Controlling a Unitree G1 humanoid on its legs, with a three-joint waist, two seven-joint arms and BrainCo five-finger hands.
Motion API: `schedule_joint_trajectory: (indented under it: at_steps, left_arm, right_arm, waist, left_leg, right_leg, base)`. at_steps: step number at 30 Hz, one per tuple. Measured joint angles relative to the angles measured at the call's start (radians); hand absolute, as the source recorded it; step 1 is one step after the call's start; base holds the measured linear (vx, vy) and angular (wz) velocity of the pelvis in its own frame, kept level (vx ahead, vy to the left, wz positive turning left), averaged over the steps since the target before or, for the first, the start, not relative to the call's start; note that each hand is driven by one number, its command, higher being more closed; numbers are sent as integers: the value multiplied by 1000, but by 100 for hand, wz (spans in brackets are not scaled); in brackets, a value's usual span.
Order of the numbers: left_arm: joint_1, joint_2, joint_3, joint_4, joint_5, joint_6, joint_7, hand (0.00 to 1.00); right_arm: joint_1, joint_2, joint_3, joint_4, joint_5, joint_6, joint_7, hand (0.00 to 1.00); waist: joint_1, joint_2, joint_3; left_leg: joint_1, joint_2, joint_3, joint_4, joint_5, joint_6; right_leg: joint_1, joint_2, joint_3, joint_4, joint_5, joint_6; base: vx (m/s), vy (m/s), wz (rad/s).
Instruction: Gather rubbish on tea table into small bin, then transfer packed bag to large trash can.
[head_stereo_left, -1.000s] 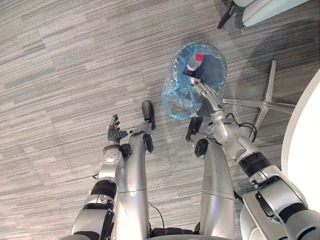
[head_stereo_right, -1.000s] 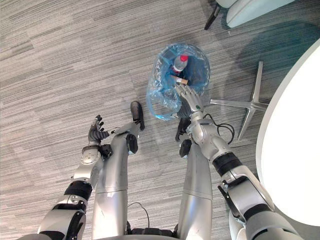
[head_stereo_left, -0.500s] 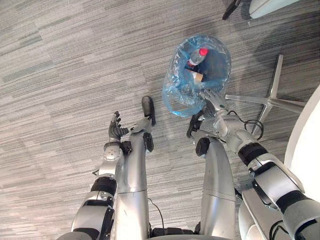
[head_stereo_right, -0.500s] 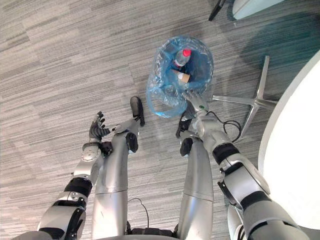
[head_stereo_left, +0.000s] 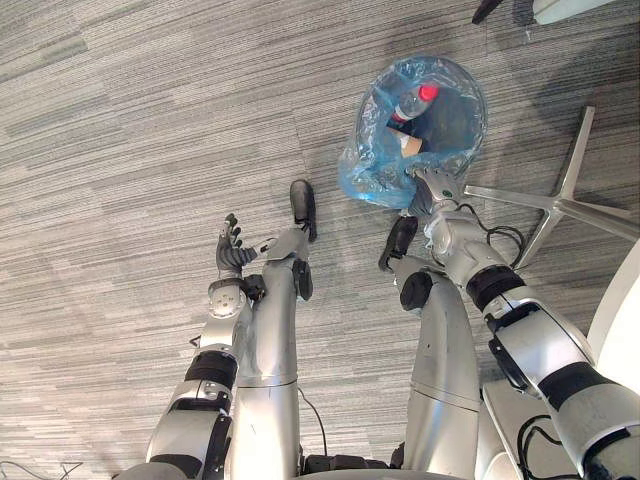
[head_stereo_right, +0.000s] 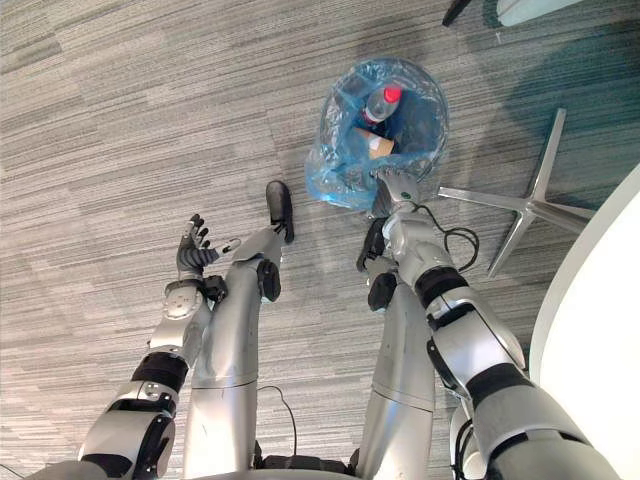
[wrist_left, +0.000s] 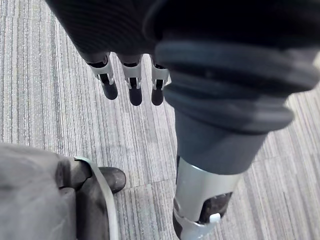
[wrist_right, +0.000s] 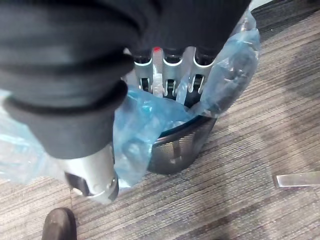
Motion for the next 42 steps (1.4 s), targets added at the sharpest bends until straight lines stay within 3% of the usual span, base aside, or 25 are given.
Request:
schedule_joint_trajectory:
  at_steps: [12, 19, 24, 29, 36, 42]
  left_arm:
    - [0, -10, 0, -4, 1, 1, 17, 0]
    - [0, -16, 10, -6, 3, 11, 17, 0]
    - [4, -27, 12, -6, 23, 33, 15, 0]
    - [56, -56, 20, -13, 55, 53, 10, 0]
    - [225, -67, -23, -32, 75, 75, -9, 0]
    - [387, -69, -52, -29, 110, 93, -32, 0]
  right_arm:
    - [3, 12, -21, -67, 87, 0, -22, 100]
    - [95, 13, -69, -228, 144, -15, -45, 100]
    - [229, 37, -111, -436, 202, -17, -60, 100]
    - [393, 97, -158, -654, 243, -20, -62, 100]
    - [683, 143, -165, -948, 264, -52, -56, 100]
    - [897, 173, -166, -1062, 286, -76, -7, 100]
  waist:
    - [2, 1, 0]
    - [2, 1, -1]
    - [0, 1, -1]
    - [-7, 1, -1]
    - [-20, 0, -2]
    - [-26, 1, -138]
  left_leg:
    - [0, -1, -5, 18, 3, 1]
    - [14, 4, -11, 42, -1, 1]
    - [69, 15, -11, 51, -12, 10]
    - [186, 22, -6, 37, -20, 9]
    - [486, 27, 17, -77, -33, -3]
    - [728, 15, 60, -252, -26, -13]
  right_leg:
    - [2, -3, -3, 16, -12, 4]
    - [23, -1, -6, 30, -12, 4]
    - [84, 8, -4, 27, -13, 2]
    - [203, 16, -4, 1, -16, -3]
    - [504, 36, -11, -150, -2, 21]
    - [741, 44, -21, -357, 43, 50]
  base:
    - [-33, -8, 2]
    - [-62, -5, -2]
    - [-68, -22, -8]
    - [-58, -48, -7]
    - [8, -48, -15]
    - [169, -22, -14]
